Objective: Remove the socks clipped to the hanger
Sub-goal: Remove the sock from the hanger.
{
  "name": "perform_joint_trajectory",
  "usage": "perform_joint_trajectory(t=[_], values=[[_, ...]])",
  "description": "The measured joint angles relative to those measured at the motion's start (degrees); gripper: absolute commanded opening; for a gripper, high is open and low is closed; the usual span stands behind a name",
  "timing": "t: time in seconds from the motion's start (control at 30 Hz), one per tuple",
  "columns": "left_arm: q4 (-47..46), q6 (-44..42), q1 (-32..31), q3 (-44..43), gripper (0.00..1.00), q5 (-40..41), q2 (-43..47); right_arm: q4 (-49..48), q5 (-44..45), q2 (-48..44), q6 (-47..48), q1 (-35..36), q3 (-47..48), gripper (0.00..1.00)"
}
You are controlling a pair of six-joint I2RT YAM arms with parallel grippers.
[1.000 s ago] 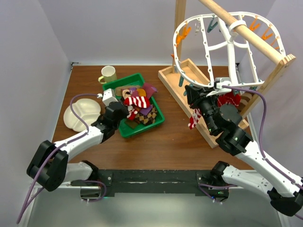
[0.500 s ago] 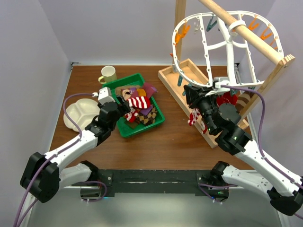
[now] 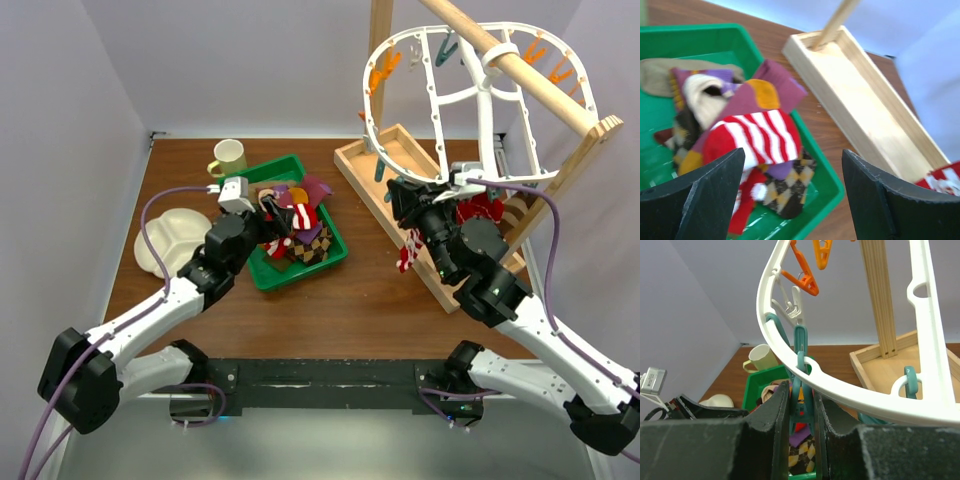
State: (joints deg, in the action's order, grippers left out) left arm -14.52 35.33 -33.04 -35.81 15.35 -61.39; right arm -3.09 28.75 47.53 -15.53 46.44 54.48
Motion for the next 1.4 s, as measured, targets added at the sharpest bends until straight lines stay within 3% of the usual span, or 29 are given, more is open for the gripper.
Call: perform_joint_trajectory(t=[0.1,0.23,0.63,1.07,1.4], values=[[-1.46,-0.63,-1.64,-0.74,0.84,-1.55,-0.11,0.04,-0.52,0.26,-0.48,0.02,0.11,0.56],[-2.16,-1.46,-2.80,-1.60,0.84,-2.54,-0.46,0.46,-1.75,0.46,-0.96,0.02,0.15,0.68],[-4.70,-3.45,-5.27,-2.75,0.84,-6.12,-2.08,5.88,-2.80,0.07,-4.04,0.02,1.20,0.78],[-11.69,-5.01,-12.07,-5.16,0.83,-13.79,-8.72,23.04,-4.66,-7.63,-10.67,0.02,2.10,0.80],[-18.51,-6.49,-18.60,-9.92,0.83,-18.47,-17.75,34.23,-5.68,-12.92,-12.66,0.04,7.91,0.81]])
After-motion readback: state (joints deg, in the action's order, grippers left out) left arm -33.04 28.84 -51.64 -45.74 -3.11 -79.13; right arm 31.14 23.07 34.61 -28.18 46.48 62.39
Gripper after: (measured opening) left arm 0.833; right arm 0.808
